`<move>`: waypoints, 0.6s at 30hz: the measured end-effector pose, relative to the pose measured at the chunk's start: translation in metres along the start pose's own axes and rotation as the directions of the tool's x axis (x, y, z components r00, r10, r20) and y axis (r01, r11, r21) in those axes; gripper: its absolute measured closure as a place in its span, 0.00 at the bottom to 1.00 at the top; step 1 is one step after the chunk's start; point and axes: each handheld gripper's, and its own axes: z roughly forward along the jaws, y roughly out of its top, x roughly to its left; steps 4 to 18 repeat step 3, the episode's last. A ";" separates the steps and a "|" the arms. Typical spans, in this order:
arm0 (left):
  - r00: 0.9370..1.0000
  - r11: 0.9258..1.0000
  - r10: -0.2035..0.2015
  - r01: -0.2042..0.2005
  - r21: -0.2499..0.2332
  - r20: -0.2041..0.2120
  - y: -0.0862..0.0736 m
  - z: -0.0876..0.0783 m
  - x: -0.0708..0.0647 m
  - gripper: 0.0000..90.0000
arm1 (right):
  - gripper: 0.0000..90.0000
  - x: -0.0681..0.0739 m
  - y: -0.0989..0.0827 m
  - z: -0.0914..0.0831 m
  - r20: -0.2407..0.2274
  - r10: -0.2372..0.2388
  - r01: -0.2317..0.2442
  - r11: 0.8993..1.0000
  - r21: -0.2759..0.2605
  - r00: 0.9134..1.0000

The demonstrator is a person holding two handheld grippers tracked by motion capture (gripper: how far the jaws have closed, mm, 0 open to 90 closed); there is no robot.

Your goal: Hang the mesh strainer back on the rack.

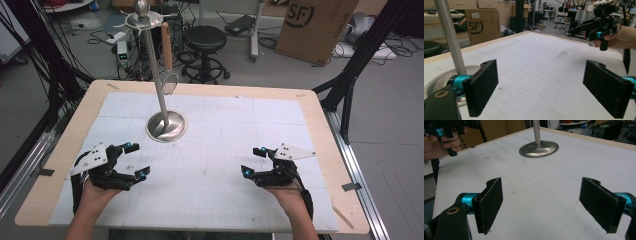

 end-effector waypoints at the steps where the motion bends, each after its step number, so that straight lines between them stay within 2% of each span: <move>1: 1.000 1.000 -0.002 0.002 -0.002 -0.003 0.000 0.000 0.000 0.15 | 0.20 0.000 0.000 0.000 -0.001 0.002 -0.002 1.000 0.002 1.000; 18: 1.000 1.000 -0.002 0.002 -0.002 -0.003 0.000 0.000 0.000 0.15 | 0.20 0.000 0.000 0.000 -0.001 0.002 -0.002 1.000 -0.001 1.000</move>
